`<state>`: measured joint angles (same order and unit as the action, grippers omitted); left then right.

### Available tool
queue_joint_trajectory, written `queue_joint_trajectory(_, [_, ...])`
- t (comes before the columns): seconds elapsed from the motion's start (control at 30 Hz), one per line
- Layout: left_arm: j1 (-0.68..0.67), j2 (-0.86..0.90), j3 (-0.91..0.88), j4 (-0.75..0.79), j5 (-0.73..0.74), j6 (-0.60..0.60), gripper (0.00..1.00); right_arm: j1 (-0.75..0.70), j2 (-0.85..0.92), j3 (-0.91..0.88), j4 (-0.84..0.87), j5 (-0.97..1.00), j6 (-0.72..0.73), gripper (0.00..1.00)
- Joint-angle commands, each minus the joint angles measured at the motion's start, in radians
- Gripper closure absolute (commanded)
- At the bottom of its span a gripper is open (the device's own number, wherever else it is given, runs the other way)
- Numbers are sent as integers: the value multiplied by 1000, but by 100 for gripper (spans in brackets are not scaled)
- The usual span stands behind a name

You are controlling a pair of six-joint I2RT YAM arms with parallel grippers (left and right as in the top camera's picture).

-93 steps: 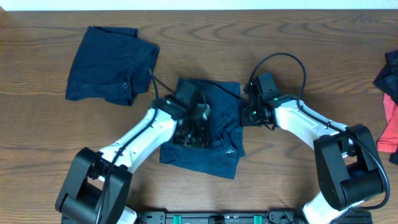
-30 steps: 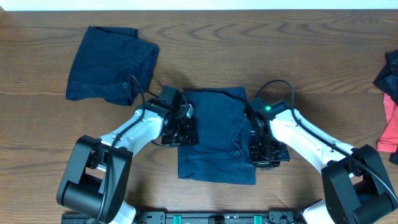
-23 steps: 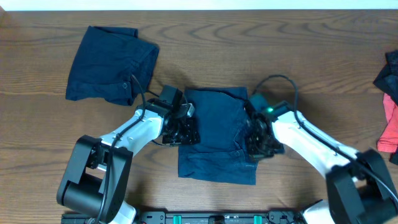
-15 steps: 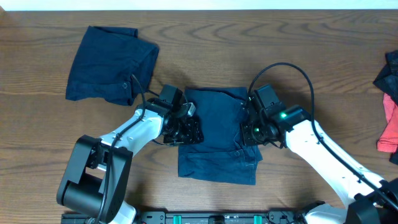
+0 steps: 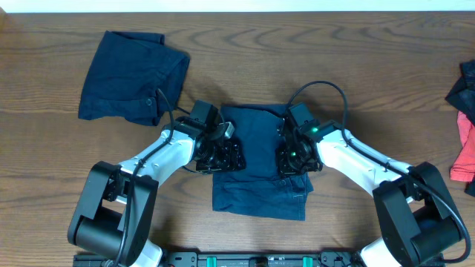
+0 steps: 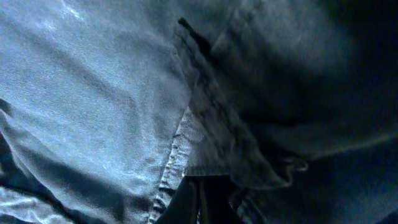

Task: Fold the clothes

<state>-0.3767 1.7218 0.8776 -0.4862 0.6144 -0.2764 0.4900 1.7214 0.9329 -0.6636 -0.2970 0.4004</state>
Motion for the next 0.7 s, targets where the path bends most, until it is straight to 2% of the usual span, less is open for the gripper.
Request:
queue_joint_trajectory(0.0, [0, 34, -5, 11, -58, 10, 35, -13, -10, 3, 35, -42, -72, 99])
queue_joint_trajectory(0.13, [0, 34, -5, 14, -58, 10, 35, -40, -43, 3, 142, -232, -303, 98])
queue_joint_trajectory(0.27, [1, 32, -5, 12, -52, 10, 33, -105, -114, 4, 163, -199, -316, 95])
queue_joint_trajectory(0.33, [1, 22, -1, 5, -21, 10, 25, -147, -148, 4, 158, -177, -294, 82])
queue_joint_trajectory(0.4, [1, 5, 10, 1, 29, 10, 23, -190, -178, 4, 145, -177, -286, 67])
queue_joint_trajectory(0.43, [1, -10, 16, 2, 55, 10, 22, -211, -187, 4, 132, -178, -274, 65])
queue_joint_trajectory(0.57, [1, -85, 32, -2, 97, 10, 15, -236, -188, 3, 67, -178, -241, 78])
queue_joint_trajectory(0.67, [1, -151, 33, -5, 96, 11, 4, -216, -188, 0, 33, -169, -254, 81])
